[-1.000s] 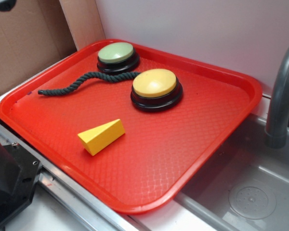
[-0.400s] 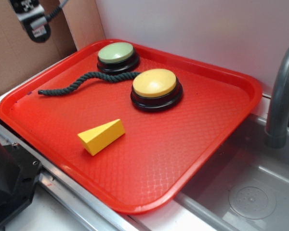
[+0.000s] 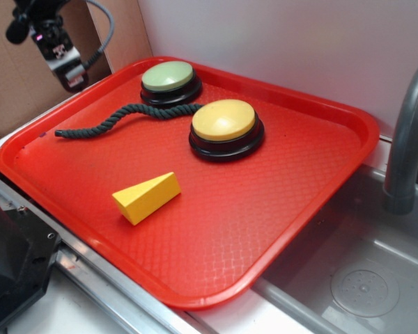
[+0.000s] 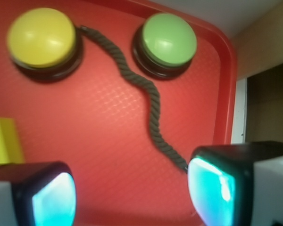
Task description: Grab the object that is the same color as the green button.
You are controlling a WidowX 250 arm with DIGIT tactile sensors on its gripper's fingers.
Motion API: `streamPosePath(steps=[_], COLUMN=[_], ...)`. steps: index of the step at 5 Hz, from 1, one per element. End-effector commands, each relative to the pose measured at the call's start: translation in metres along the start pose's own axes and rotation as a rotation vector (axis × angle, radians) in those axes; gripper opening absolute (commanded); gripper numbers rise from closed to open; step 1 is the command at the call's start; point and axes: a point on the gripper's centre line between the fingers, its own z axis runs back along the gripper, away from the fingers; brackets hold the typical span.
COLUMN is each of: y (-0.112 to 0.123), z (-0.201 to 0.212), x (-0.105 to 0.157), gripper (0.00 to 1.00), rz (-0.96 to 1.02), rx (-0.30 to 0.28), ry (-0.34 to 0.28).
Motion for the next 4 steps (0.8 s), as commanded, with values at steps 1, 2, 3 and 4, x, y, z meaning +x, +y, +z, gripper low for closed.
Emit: streamPosePath(steps=[1,2,3,4], y=[0.025,0.030,0.031,0.031], z=[-0.050,-0.074,-0.095,-0.103], x=[0.014,0.020,0.027,0.029], gripper=[1.00,1.00,1.00,1.00], rz=[0.010,0.006,-0.006,0.019], rx=[0.003,-0.023,-0.049,-0.063], ry=[0.024,0.017,0.031,0.015])
